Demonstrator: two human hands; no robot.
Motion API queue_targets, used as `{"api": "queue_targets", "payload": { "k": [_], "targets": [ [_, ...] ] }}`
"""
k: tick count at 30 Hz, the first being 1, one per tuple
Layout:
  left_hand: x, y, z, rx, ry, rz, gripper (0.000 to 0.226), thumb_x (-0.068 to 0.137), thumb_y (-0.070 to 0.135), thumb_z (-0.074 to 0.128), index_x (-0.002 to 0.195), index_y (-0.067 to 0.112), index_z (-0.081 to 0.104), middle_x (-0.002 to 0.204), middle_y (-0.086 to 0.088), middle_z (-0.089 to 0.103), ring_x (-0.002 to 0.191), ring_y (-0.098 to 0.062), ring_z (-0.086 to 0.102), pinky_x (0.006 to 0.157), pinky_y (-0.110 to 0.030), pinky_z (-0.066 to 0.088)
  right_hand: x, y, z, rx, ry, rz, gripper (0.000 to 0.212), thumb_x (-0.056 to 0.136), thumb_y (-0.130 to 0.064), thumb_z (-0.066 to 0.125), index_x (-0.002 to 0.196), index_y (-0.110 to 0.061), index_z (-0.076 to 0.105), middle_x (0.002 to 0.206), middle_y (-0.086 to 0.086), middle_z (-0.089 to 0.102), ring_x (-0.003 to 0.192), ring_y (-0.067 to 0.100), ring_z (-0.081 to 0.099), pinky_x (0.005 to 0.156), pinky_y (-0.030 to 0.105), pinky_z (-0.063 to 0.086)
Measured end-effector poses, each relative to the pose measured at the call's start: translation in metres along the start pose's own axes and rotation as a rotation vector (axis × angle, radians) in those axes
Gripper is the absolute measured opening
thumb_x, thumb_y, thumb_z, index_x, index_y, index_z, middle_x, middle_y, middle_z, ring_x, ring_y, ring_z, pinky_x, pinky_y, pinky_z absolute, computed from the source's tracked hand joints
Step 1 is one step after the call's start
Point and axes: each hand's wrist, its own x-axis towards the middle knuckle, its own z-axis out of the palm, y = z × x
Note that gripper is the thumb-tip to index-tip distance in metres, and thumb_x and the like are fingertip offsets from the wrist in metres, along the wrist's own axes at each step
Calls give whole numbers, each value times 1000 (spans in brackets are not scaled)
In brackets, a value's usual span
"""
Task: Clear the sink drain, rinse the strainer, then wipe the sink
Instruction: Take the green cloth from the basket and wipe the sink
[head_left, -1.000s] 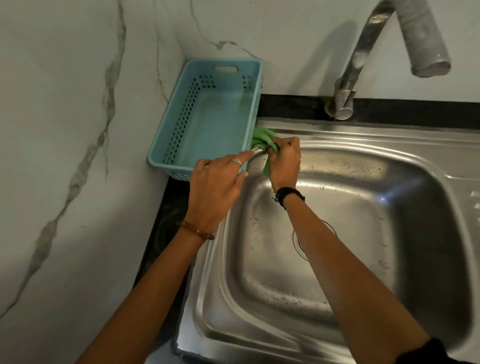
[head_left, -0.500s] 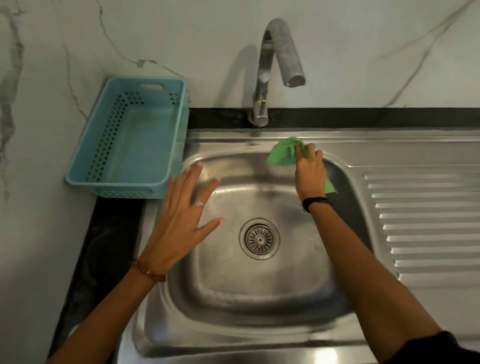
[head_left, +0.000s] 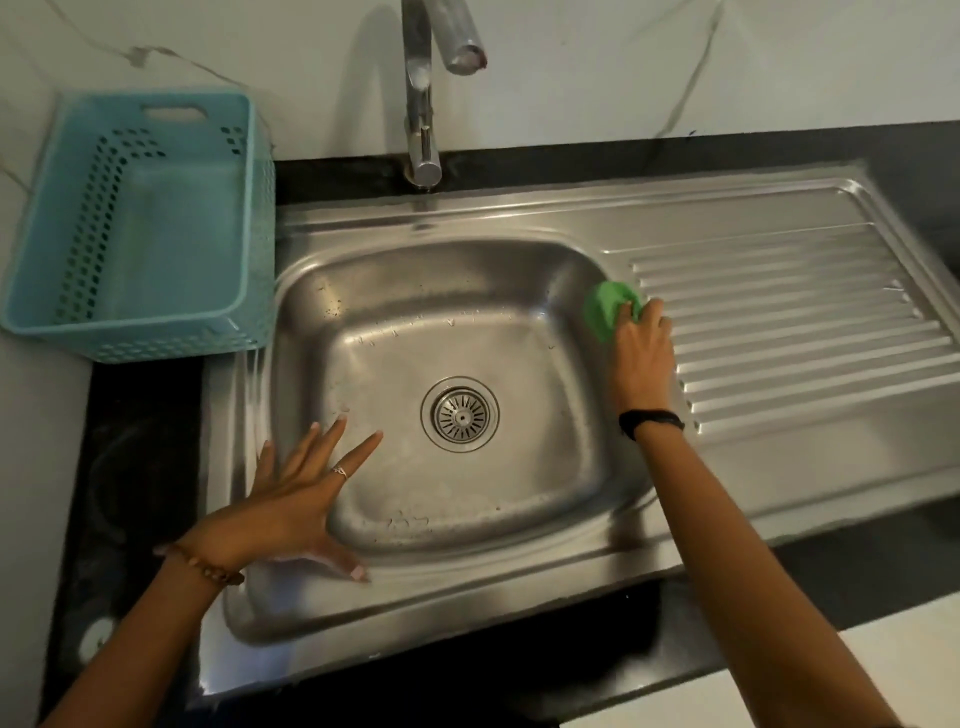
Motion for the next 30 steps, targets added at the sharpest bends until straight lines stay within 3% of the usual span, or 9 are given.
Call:
{"api": "queue_targets", "payload": {
  "k": [4, 9, 16, 18, 20, 23, 27, 29, 30],
  "targets": [
    [-8, -2, 8, 45, 3, -5, 134, 50, 68, 71, 119, 46, -42, 131, 10, -50, 124, -14, -43, 106, -50, -25, -62, 18, -5, 19, -42, 33, 42, 93, 1, 43, 134, 0, 38, 130, 24, 37, 105, 36, 47, 87, 41, 48],
    [-16, -6, 14, 34, 108, 10, 136, 47, 77, 64, 123, 38, -41, 132, 10, -47, 127, -13, -40, 108, -40, -24, -120, 28, -16, 88, -84, 108, 32, 92, -4, 43, 122, 4, 49, 117, 25, 43, 99, 40, 48, 81, 45, 45],
    [-28, -9, 22, -117, 246, 74, 128, 56, 64, 71, 127, 39, -34, 137, 16, -39, 130, -7, -35, 110, -33, -19, -164, -12, -30, 181, -312, 27, 32, 87, 1, 42, 114, -2, 61, 102, 24, 56, 93, 41, 57, 80, 41, 42],
    [-32, -9, 23, -225, 312, 52, 117, 66, 55, 70, 137, 36, -21, 147, 13, -28, 139, -11, -22, 115, -35, -8, -173, -37, -30, 183, -396, -61, 29, 88, -2, 43, 109, -5, 63, 102, 21, 60, 95, 38, 57, 79, 39, 40],
    [-36, -10, 23, -435, 427, 7, 87, 80, 43, 62, 146, 31, 6, 157, 6, -6, 144, -17, 1, 116, -34, 9, -182, -68, -28, 223, -473, -136, 26, 90, -7, 45, 106, -7, 64, 104, 20, 61, 99, 36, 57, 79, 38, 39],
    [-39, -9, 20, -675, 632, 17, 47, 93, 29, 48, 138, 21, 38, 150, -4, 30, 136, -15, 30, 111, -27, 22, -191, -115, -24, 294, -583, -229, 22, 91, -12, 46, 103, -6, 64, 106, 19, 63, 102, 34, 56, 79, 37, 41],
    [-47, -5, 20, -860, 742, 28, 30, 95, 29, 42, 123, 28, 52, 127, 11, 51, 116, 2, 44, 91, -1, 30, -196, -169, -22, 442, -719, -273, 20, 90, -18, 51, 95, -3, 64, 96, 19, 64, 91, 33, 57, 67, 32, 39],
    [-49, -2, 20, -939, 770, 24, 25, 96, 30, 40, 118, 35, 52, 122, 16, 51, 110, 9, 44, 84, 6, 29, -196, -183, -25, 699, -813, -193, 18, 88, -20, 57, 86, -4, 66, 82, 15, 63, 77, 27, 57, 56, 24, 39],
    [-50, -2, 20, -986, 791, 18, 25, 96, 31, 39, 117, 35, 52, 122, 16, 52, 110, 8, 45, 88, 3, 31, -195, -187, -28, 888, -880, -116, 17, 86, -20, 61, 85, -4, 68, 81, 13, 65, 75, 24, 60, 58, 21, 44]
  ]
}}
